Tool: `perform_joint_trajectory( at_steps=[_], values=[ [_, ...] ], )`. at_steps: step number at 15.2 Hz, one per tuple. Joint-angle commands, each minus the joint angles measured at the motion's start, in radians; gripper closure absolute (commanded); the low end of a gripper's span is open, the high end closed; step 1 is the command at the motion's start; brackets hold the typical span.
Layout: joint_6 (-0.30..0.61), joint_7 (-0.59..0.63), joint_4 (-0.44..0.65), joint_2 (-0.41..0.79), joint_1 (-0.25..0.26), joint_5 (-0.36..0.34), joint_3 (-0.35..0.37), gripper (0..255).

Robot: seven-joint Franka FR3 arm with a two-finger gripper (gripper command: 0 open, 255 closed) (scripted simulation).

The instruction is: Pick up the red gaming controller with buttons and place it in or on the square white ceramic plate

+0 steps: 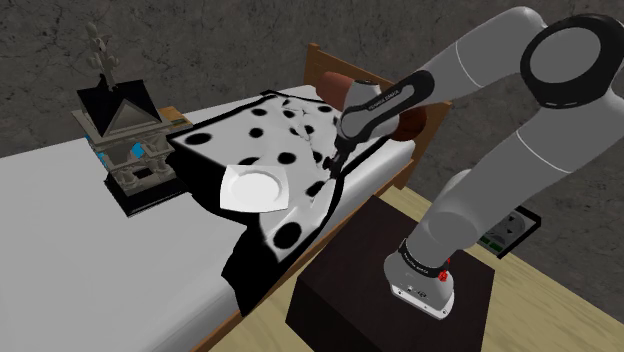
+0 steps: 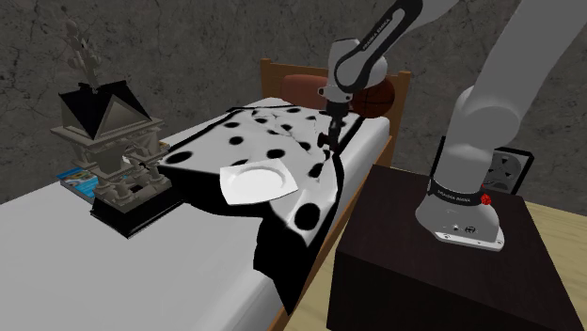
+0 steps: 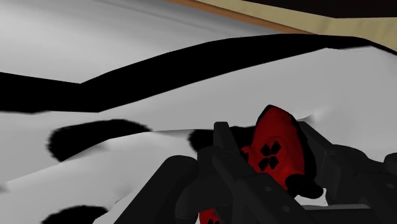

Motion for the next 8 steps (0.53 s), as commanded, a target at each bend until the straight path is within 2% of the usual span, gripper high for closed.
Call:
perform_joint_trajectory(
  at_steps=[1,3,8],
  values=[
    [-0.035,0.007,0.009,-0.025,-0.004,-0.009,0.003,255],
    [-0.058,0.011,0.015,-0.043,-0.006,-0.014,0.005,255],
    [-0.051,0.114,0.105,0.052,0.070,0.041,0.081,255]
  ],
)
